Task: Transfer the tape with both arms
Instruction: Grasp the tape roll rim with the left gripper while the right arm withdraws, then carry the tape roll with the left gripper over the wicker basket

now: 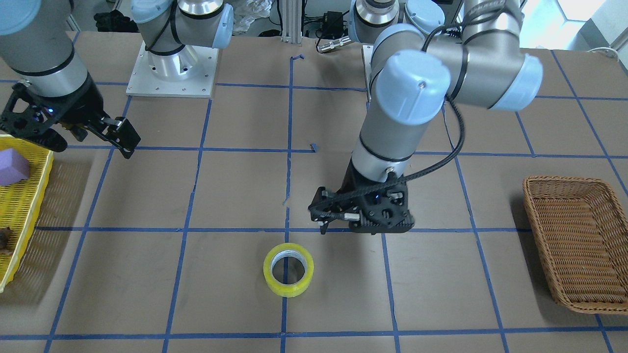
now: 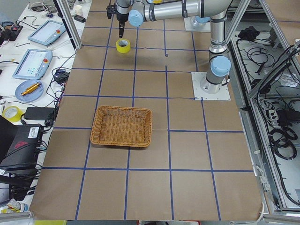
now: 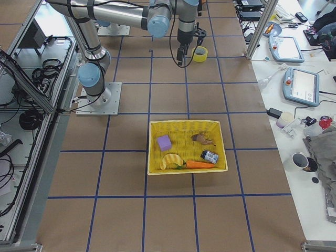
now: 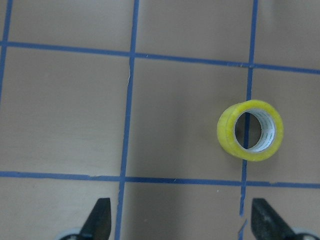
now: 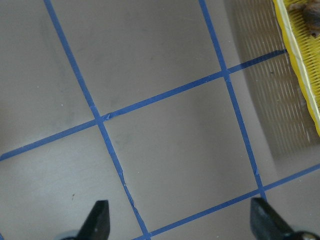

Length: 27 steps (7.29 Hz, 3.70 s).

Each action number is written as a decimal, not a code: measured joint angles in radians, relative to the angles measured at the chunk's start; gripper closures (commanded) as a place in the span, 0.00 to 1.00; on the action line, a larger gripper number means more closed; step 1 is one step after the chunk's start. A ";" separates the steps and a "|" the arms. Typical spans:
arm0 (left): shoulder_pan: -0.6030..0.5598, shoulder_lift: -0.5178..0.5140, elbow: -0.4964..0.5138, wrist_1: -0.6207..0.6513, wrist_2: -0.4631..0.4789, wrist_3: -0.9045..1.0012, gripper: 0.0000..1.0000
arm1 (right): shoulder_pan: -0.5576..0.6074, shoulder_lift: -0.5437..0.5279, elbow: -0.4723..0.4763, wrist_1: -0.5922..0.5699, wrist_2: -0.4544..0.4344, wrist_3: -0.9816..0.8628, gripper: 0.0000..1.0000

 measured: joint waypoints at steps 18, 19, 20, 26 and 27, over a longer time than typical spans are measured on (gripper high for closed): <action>0.162 -0.029 0.083 -0.234 0.021 0.255 1.00 | 0.070 -0.005 -0.111 0.093 0.100 -0.270 0.00; 0.248 0.010 0.094 -0.289 0.037 0.370 1.00 | 0.071 -0.005 -0.110 0.093 0.100 -0.276 0.00; 0.329 0.038 0.097 -0.326 0.046 0.495 1.00 | 0.071 -0.004 -0.110 0.094 0.100 -0.278 0.00; 0.799 0.033 0.099 -0.323 0.057 1.128 1.00 | 0.071 0.002 -0.110 0.090 0.100 -0.315 0.00; 0.840 0.004 0.096 -0.273 0.058 1.188 1.00 | 0.072 0.001 -0.110 0.086 0.100 -0.315 0.00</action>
